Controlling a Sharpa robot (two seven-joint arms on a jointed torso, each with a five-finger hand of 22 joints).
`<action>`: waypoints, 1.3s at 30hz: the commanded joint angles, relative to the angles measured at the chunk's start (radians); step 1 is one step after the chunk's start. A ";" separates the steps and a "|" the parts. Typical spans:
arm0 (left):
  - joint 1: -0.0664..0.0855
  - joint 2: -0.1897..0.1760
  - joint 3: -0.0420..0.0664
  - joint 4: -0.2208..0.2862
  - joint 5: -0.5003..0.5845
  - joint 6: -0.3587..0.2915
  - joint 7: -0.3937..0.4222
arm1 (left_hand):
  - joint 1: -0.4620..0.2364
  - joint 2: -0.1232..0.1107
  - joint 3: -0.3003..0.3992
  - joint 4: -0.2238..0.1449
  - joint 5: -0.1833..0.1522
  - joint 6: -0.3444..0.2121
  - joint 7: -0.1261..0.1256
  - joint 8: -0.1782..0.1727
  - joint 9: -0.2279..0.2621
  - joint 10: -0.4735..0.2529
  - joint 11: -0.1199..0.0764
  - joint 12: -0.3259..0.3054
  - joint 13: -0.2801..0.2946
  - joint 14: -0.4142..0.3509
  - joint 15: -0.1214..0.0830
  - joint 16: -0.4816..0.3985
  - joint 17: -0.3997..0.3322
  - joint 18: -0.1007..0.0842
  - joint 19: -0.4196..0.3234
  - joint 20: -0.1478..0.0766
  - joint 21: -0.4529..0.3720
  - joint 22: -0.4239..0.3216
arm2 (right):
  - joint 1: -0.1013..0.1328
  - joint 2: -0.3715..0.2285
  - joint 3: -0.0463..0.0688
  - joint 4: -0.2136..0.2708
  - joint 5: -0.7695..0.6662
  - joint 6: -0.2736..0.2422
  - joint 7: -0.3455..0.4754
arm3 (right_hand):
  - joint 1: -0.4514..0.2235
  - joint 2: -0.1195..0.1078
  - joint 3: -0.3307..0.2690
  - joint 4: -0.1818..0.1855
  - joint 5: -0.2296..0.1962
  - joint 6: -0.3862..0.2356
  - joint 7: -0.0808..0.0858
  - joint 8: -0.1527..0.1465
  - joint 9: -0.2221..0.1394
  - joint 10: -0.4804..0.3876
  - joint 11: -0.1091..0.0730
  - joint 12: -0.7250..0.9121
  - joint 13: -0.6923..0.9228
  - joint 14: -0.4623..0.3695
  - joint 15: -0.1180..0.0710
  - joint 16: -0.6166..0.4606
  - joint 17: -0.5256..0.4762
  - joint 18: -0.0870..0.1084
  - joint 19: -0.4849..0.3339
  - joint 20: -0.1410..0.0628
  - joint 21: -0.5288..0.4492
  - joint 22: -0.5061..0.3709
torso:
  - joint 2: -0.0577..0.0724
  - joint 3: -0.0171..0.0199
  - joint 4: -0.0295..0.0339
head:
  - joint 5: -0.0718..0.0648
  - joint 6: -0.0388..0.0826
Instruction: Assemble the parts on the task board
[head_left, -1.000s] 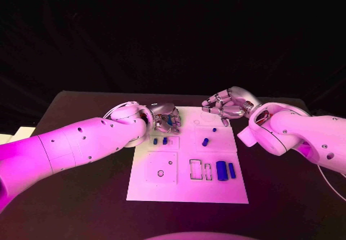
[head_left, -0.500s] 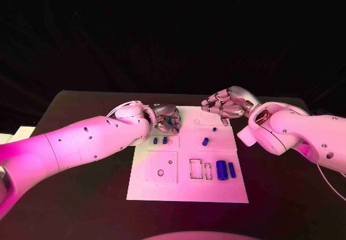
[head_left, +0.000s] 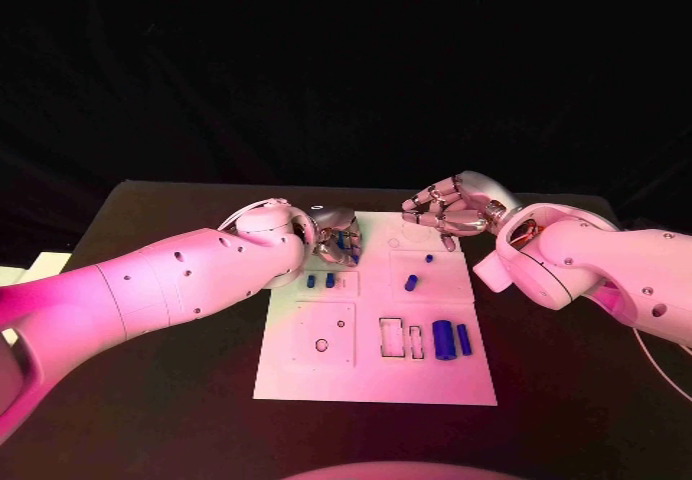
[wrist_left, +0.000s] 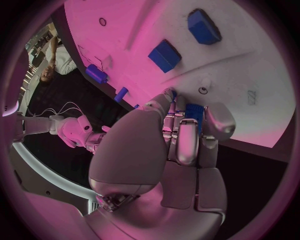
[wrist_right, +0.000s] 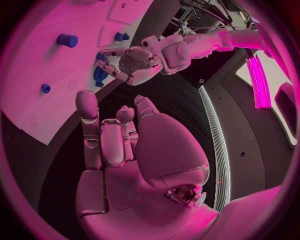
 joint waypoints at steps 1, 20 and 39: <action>-0.006 0.005 -0.005 -0.002 -0.010 0.049 -0.019 | 0.007 0.005 0.009 -0.003 -0.003 0.008 -0.001 -0.005 -0.002 0.008 0.000 -0.006 -0.003 0.009 -0.001 0.004 -0.004 -0.018 0.006 -0.004 0.003 0.002 | -0.001 0.001 0.000 0.002 -0.004 0.009 0.009 | 0.001 0.005 0.000 0.004 0.004 -0.005 0.000 0.006 -0.001 -0.001 0.002 0.001 0.001 0.028 -0.001 -0.002 0.001 0.009 -0.003 -0.002 -0.003 0.002 | 0.000 0.0000 -0.0005 | 0.004 -0.002; -0.008 0.004 -0.001 0.005 0.007 -0.010 -0.014 | 0.014 0.004 0.117 -0.058 0.001 0.073 0.008 -0.027 -0.015 0.086 -0.004 -0.064 -0.019 0.023 -0.007 0.005 -0.030 -0.035 0.036 -0.011 0.108 0.091 | -0.001 0.002 0.000 0.002 -0.004 0.011 0.010 | 0.000 0.007 0.001 0.005 0.005 -0.004 0.000 0.006 -0.001 0.001 0.002 0.003 0.002 0.028 0.000 -0.002 0.002 0.009 -0.002 -0.002 -0.002 0.002 | 0.000 -0.0005 -0.0011 | 0.001 -0.005; -0.006 -0.089 0.034 0.093 0.159 -0.031 -0.008 | -0.019 -0.009 0.144 -0.065 0.000 0.077 0.014 -0.048 -0.024 0.095 0.003 -0.102 -0.025 0.026 -0.003 0.003 -0.041 -0.038 0.038 -0.007 0.120 0.105 | -0.001 -0.001 0.000 0.000 -0.003 0.006 0.006 | -0.004 0.008 0.000 0.010 0.007 -0.004 0.000 0.007 -0.001 0.002 0.002 0.004 0.002 0.028 0.000 -0.002 0.002 0.009 -0.002 -0.001 -0.003 0.001 | -0.002 0.0007 0.0018 | 0.001 -0.001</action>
